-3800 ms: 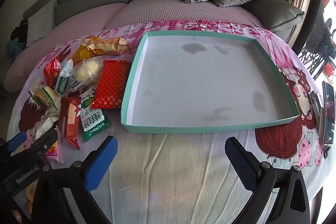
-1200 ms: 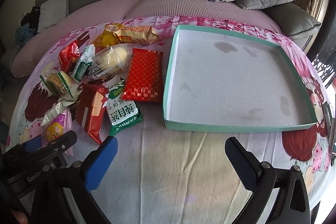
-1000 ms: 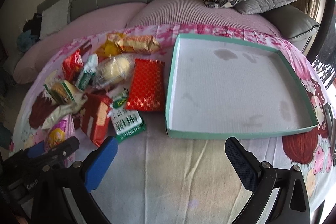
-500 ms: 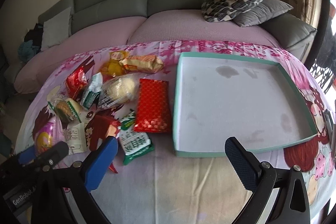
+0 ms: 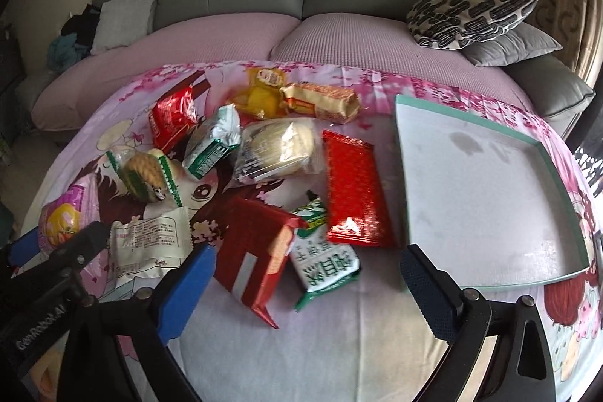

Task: Organize snacks
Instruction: 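Grasp the pink-purple roll pack with the left gripper while the right gripper approaches the red box, then lift the pink-purple pack with the left gripper while the right gripper grasps the red box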

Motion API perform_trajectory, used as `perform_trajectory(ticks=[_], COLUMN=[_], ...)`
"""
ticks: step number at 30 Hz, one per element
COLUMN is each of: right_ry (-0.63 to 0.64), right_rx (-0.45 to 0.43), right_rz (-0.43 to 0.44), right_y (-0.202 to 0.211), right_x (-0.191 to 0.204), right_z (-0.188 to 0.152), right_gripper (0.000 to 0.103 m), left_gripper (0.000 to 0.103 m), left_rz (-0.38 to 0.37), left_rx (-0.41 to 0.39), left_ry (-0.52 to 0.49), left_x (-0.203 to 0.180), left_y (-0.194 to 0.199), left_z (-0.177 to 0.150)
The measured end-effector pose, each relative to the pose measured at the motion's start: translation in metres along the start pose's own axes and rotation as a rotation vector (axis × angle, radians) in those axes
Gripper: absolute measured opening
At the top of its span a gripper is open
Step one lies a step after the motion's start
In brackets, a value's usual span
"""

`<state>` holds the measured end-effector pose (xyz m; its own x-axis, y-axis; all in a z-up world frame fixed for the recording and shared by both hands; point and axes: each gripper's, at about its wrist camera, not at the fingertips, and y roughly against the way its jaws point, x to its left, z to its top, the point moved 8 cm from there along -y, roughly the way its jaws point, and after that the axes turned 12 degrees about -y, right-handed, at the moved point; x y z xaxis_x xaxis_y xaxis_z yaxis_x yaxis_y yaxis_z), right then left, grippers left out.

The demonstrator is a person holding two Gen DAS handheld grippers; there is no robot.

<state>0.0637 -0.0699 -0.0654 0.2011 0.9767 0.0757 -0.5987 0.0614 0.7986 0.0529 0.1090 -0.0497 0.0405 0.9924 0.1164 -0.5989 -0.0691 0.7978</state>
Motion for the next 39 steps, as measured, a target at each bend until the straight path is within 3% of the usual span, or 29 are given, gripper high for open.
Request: perform_trajectory(ticks=[7,11,17,22,39], right_ry=[0.031,0.052,0.096,0.089,0.011], right_rx=[0.019,0.021,0.019,0.016,-0.017], right_rz=[-0.026,-0.028,-0.048,-0.046,0.055], right_y=[-0.015,-0.019,-0.026,-0.025,0.008], right_x=[0.018,0.027,0.037,0.033,0.019], right_z=[-0.008,-0.01,-0.014,-0.012,0.002], right_gripper=[0.078,0.073,0.054,0.045,0.042], left_gripper=[0.081,0.081,0.081,0.081,0.081], left_rz=[-0.007,-0.02,-0.036,-0.037,-0.017], left_rx=[0.014,0.019,0.021,0.023,0.001], left_ry=[0.031,0.041,0.035,0.029,-0.02], left_x=[0.011,0.012,0.008,0.006,-0.011], left_y=[-0.01,-0.016,-0.02,-0.021,-0.008], left_z=[-0.007,-0.008,-0.01,-0.009,-0.001])
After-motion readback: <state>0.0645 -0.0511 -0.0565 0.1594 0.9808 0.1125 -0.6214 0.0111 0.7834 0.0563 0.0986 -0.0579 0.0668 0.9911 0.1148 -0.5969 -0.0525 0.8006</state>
